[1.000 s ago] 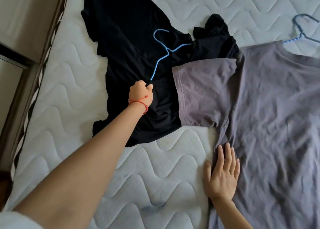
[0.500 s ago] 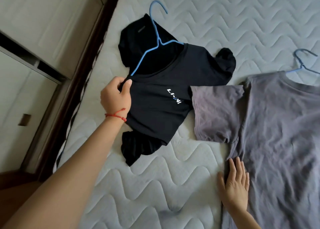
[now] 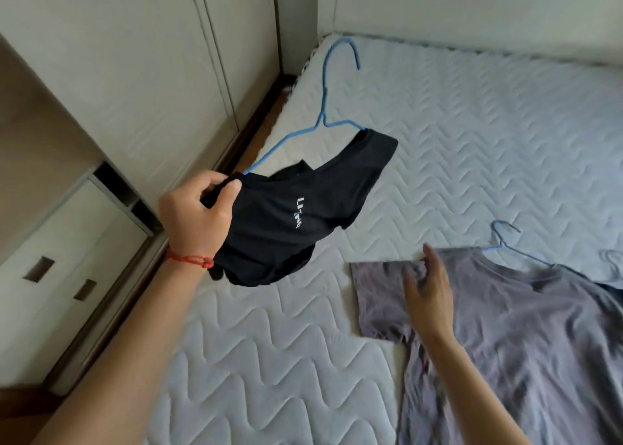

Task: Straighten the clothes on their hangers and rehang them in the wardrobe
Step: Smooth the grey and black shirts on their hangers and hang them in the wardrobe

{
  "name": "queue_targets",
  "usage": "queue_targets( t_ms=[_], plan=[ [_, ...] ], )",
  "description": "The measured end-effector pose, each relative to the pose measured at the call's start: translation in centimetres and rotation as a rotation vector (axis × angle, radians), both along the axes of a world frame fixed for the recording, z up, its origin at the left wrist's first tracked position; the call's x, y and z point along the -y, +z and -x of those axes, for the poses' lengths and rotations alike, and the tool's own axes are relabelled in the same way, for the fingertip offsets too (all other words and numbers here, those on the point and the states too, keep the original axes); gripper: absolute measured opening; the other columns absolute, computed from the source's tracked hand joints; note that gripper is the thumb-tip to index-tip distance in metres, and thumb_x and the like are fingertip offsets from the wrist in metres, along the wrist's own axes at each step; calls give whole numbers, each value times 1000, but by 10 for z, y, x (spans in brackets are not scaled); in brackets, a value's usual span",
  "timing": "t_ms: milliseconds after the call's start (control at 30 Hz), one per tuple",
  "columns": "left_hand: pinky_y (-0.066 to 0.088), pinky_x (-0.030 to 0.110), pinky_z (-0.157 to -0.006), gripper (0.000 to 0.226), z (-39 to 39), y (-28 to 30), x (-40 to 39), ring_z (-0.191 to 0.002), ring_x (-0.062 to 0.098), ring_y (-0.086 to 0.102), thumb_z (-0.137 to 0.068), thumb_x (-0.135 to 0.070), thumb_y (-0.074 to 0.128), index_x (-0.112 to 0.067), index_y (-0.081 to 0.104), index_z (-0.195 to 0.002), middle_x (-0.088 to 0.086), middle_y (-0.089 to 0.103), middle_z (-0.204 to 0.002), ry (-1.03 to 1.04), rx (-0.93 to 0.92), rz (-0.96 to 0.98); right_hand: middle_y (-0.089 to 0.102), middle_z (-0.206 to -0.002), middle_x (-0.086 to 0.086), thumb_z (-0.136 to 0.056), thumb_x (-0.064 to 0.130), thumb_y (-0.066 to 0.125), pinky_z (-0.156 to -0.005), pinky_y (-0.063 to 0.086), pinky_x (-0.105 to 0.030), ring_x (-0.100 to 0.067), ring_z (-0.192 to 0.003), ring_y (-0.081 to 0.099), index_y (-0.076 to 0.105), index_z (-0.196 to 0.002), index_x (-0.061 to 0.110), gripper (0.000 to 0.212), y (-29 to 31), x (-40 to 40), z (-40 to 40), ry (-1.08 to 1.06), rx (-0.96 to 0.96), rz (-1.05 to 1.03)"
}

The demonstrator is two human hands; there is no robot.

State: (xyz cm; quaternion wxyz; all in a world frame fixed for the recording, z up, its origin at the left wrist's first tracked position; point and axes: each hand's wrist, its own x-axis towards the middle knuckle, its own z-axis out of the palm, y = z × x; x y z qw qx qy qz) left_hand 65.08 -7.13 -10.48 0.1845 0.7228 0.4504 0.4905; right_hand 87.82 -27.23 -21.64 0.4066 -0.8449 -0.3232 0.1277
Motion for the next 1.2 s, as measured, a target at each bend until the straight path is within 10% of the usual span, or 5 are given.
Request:
queue_targets(
  t_ms=[200, 533, 900, 1067, 1200],
  plan=[
    [36, 1, -60, 23, 44, 77, 54, -64, -13, 55, -78, -20, 63, 2, 68, -74, -4, 60, -66, -26, 28, -141, 38, -146, -4, -92, 11, 48, -103, 21, -18, -19, -135, 34, 33, -141, 14, 51, 139, -21, 15, 68, 127, -305],
    [44, 18, -60, 32, 135, 192, 191, -59, -7, 54, -75, -34, 61, -3, 68, -75, -34, 61, -66, 14, 173, -307, 35, -149, -4, -95, 24, 45, -116, 19, -38, -21, -141, 24, 29, -144, 17, 51, 287, 67, 76, 329, 387, -432],
    [46, 19, -62, 34, 224, 291, 298, -62, -9, 56, -75, -37, 60, -5, 70, -78, -38, 60, -67, 92, 169, -441, 58, -92, -13, -93, 16, 50, -73, 44, -36, -30, -81, 57, 64, -96, 3, 20, 382, 153, 137, 380, 468, -602],
    [46, 15, -63, 39, 256, 321, 317, -63, -7, 58, -74, -44, 56, -8, 69, -80, -32, 62, -65, 78, 140, -462, 59, -86, -14, -90, 20, 48, -67, 45, -39, -33, -74, 57, 65, -90, 2, 25, 417, 187, 169, 304, 587, -737],
    [52, 36, -58, 33, 279, 330, 332, -60, 23, 63, -80, -35, 54, -5, 69, -79, 6, 69, -66, 85, 17, -623, 59, -83, -14, -86, 19, 47, -62, 42, -35, -34, -70, 57, 66, -87, 3, 25, 435, 210, 204, 208, 672, -814]
  ],
)
